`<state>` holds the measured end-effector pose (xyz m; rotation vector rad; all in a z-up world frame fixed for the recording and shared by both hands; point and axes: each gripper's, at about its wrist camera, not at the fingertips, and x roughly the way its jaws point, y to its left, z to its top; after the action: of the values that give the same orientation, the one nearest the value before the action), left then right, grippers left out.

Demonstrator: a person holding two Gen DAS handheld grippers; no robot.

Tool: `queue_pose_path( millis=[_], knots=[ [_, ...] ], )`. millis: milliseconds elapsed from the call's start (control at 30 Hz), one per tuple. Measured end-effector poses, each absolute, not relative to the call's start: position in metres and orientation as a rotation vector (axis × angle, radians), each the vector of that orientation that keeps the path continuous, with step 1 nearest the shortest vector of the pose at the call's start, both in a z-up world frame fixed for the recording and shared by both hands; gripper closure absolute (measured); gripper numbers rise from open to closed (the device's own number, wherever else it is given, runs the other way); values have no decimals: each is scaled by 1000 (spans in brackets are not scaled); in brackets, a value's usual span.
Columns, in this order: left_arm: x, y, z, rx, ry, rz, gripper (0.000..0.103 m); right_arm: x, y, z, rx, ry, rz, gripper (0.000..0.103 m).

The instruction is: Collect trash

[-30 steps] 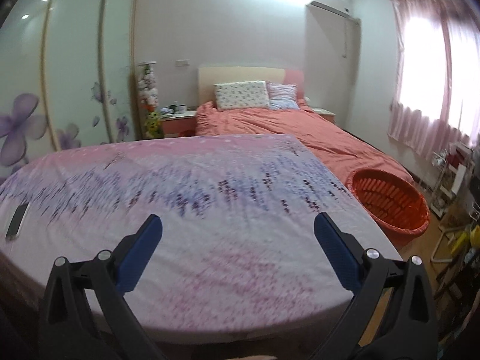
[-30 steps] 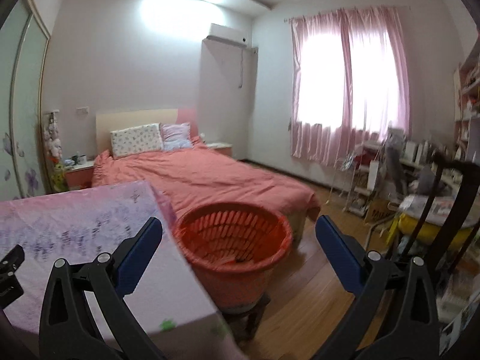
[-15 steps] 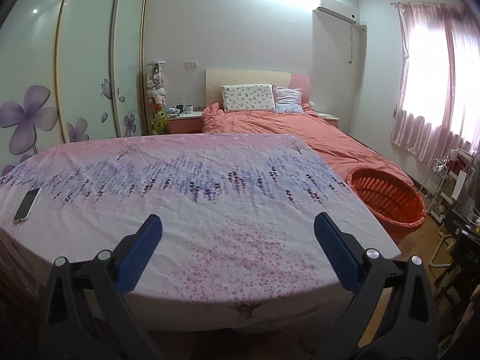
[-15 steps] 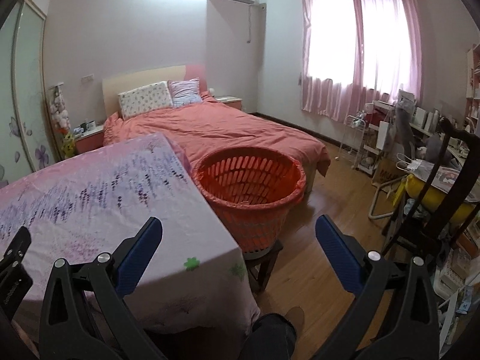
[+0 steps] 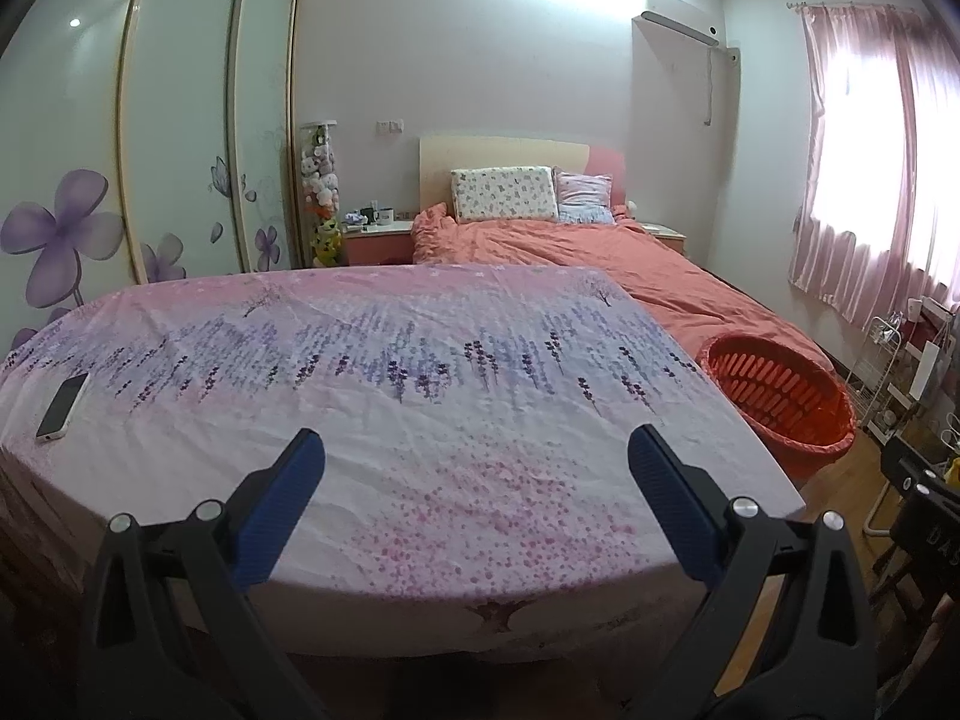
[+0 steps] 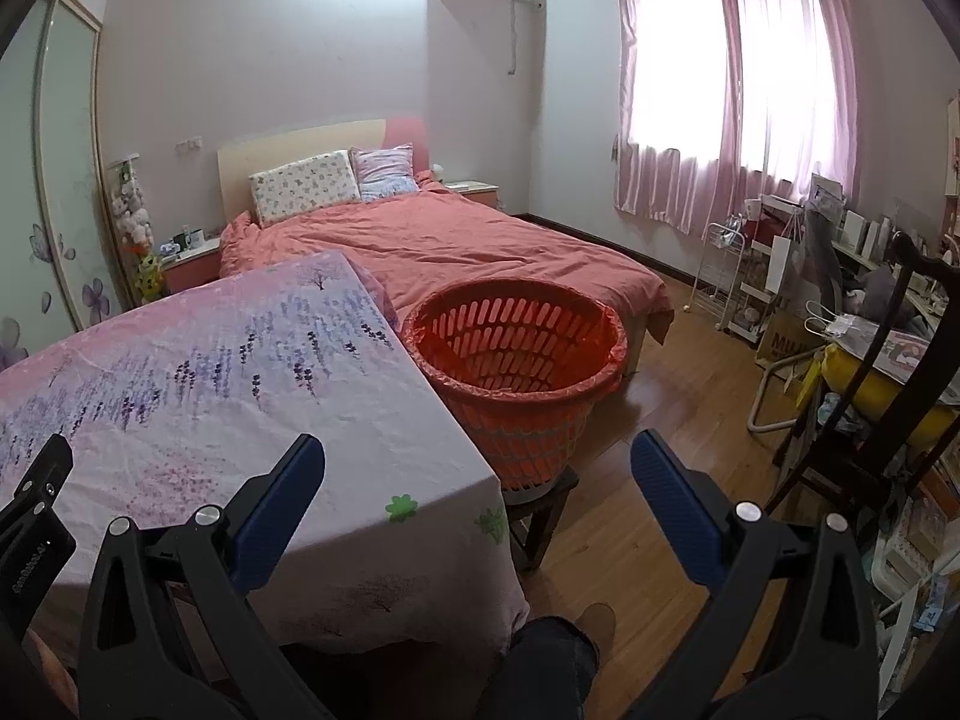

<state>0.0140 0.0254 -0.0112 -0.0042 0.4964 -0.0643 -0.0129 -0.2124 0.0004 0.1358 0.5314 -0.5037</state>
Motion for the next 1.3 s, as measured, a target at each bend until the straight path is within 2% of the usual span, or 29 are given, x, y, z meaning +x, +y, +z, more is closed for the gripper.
queue_pose_path(
  millis=[500, 1300],
  knots=[
    [20, 11, -18, -6, 528, -75, 4, -9, -220, -6, 88, 537, -592, 2],
    [13, -19, 1, 65, 468, -49, 4, -10, -226, 4, 105, 508, -576, 2]
  ],
)
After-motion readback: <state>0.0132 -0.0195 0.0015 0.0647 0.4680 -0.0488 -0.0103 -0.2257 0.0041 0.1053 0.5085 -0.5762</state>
